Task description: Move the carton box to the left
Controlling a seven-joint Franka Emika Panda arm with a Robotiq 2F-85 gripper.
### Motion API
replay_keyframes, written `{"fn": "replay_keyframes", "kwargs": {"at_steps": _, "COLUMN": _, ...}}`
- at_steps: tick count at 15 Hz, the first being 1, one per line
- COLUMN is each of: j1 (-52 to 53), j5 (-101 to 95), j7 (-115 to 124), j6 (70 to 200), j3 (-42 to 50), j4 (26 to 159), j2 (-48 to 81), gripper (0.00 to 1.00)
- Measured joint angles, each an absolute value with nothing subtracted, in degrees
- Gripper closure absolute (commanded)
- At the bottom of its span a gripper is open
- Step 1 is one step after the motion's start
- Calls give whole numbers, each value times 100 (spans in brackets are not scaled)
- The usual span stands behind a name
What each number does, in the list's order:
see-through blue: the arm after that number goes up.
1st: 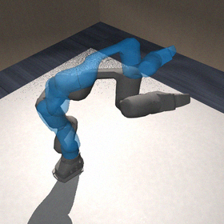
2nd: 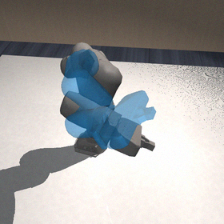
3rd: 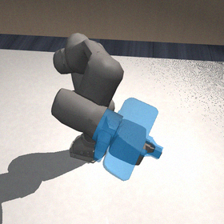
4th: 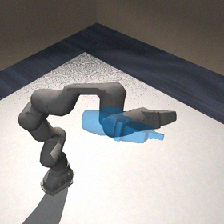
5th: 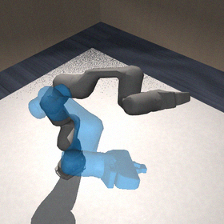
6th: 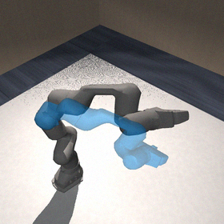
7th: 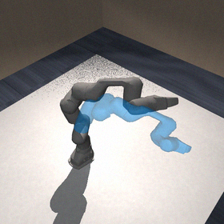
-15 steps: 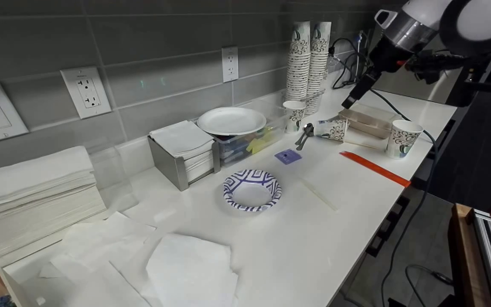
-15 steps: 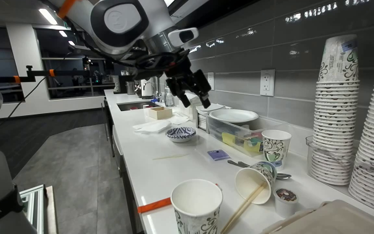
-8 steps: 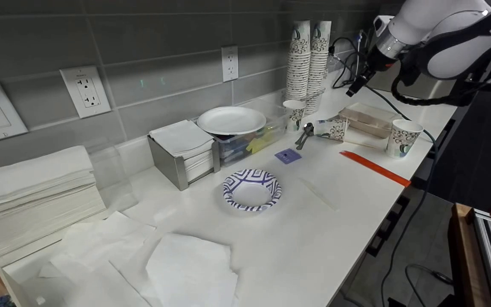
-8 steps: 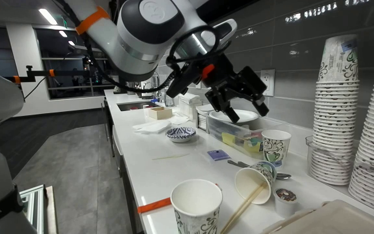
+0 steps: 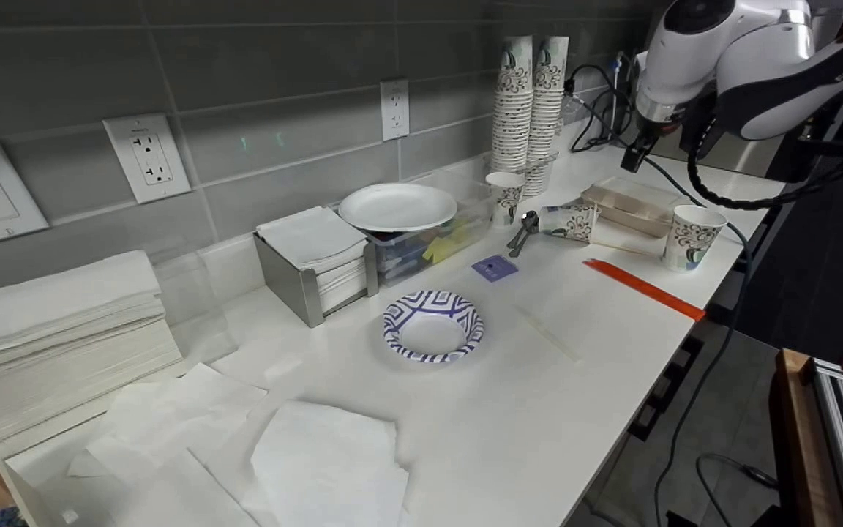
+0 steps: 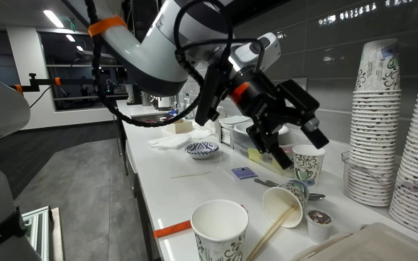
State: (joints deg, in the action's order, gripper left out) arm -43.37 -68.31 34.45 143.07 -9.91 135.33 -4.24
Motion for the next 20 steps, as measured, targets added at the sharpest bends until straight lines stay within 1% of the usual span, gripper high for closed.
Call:
{"fn": "replay_keyframes", "kwargs": {"at_steps": 3, "j1": -3372, "j5": -6880, "j7": 3813, "j6": 13633, "j3": -380, "j4": 13489, "j2": 17, "gripper": 0}}
{"fn": "replay_keyframes", "kwargs": {"at_steps": 7, "j1": -2511, "j5": -6669, "j7": 3911, "j6": 13547, "j3": 451, "j4": 13209, "j2": 582, "gripper": 0}}
{"fn": "replay_keyframes", "kwargs": {"at_steps": 11, "j1": -2147, "j5": -6323, "j7": 3883, "j6": 13548, "j3": 916, "j4": 12863, "j2": 972, "gripper": 0}}
{"fn": "replay_keyframes", "kwargs": {"at_steps": 16, "j1": -1993, "j5": -5947, "j7": 3704, "j6": 13576, "j3": 1195, "j4": 12553, "j2": 1345, "gripper": 0}}
{"fn": "replay_keyframes", "kwargs": {"at_steps": 17, "j1": -1985, "j5": -5886, "j7": 3636, "j6": 13579, "j3": 1227, "j4": 12493, "j2": 1410, "gripper": 3}}
{"fn": "replay_keyframes", "kwargs": {"at_steps": 18, "j1": -1978, "j5": -5839, "j7": 3562, "j6": 13579, "j3": 1255, "j4": 12438, "j2": 1469, "gripper": 19}}
{"fn": "replay_keyframes", "kwargs": {"at_steps": 19, "j1": -1971, "j5": -5792, "j7": 3484, "j6": 13580, "j3": 1280, "j4": 12393, "j2": 1517, "gripper": 28}}
{"fn": "replay_keyframes", "kwargs": {"at_steps": 20, "j1": -1967, "j5": -5733, "j7": 3413, "j6": 13588, "j3": 1298, "j4": 12347, "j2": 1561, "gripper": 30}}
